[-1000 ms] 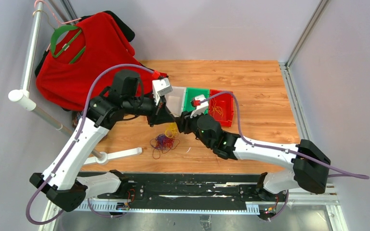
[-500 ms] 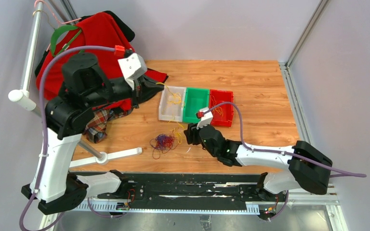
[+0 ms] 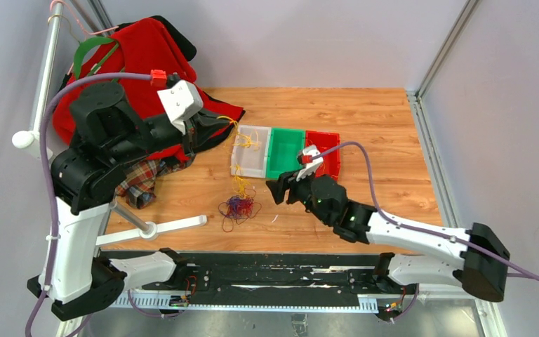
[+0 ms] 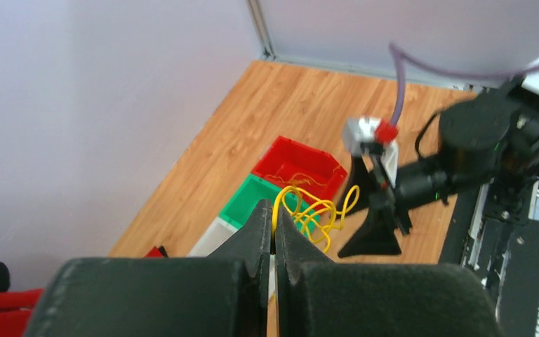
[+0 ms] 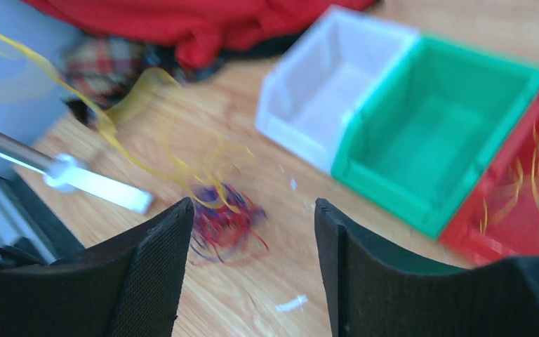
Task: Untangle the cables
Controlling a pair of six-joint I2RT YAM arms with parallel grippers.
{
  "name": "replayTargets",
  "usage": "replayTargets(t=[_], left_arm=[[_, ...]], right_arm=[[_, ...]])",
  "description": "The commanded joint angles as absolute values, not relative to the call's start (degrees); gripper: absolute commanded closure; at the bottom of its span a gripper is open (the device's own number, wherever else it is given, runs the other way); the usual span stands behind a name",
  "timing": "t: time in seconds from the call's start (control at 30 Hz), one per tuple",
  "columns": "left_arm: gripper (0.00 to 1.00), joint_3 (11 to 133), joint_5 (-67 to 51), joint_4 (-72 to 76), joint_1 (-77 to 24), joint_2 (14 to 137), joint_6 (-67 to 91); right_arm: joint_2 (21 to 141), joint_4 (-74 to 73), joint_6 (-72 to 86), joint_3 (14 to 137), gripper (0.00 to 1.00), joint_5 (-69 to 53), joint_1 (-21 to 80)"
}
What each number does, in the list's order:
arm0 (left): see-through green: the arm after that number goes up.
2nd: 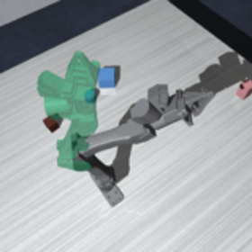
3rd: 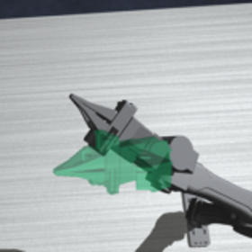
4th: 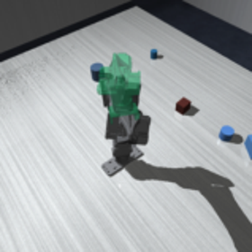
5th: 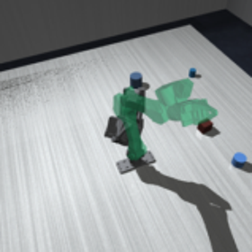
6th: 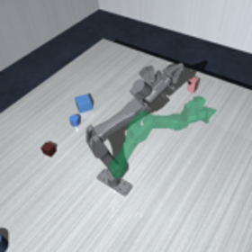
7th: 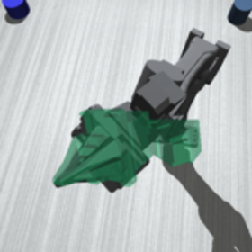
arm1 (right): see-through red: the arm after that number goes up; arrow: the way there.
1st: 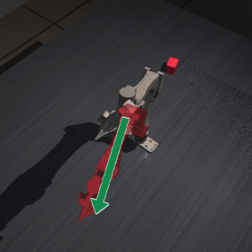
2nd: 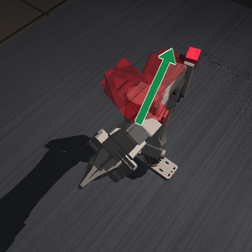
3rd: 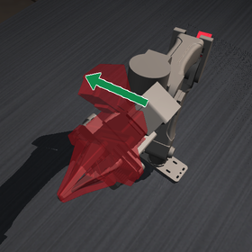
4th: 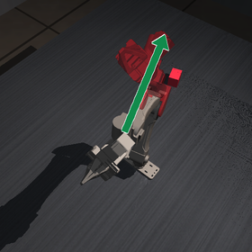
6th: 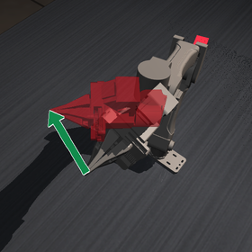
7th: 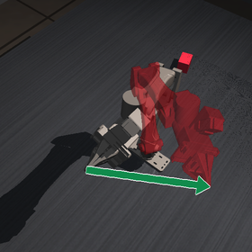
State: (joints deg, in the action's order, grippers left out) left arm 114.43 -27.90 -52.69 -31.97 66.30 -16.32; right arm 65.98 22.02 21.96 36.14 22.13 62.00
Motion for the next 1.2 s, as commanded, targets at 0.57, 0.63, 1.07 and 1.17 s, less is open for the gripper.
replayTargets(t=[0.57, 0.63, 1.07, 1.17], left_arm=[[0.99, 101.59, -30.18, -55.02, -32.04, 61.03, -18.38], [1.00, 102.05, -30.44, -55.43, -31.99, 61.30, -18.30], [1.00, 104.18, -27.41, -55.99, -31.99, 60.64, -20.44], [1.00, 104.94, -25.69, -55.99, -32.04, 60.81, -21.61]], right_arm=[[70.15, -0.43, 3.57, 75.77, 0.33, -6.20, 63.19], [72.20, 0.08, 3.52, 77.24, 0.34, -7.06, 63.19], [72.58, 7.34, 8.72, 63.57, 0.66, -2.40, 63.02], [71.15, 9.07, 10.15, 59.00, 0.72, -1.58, 62.69]])
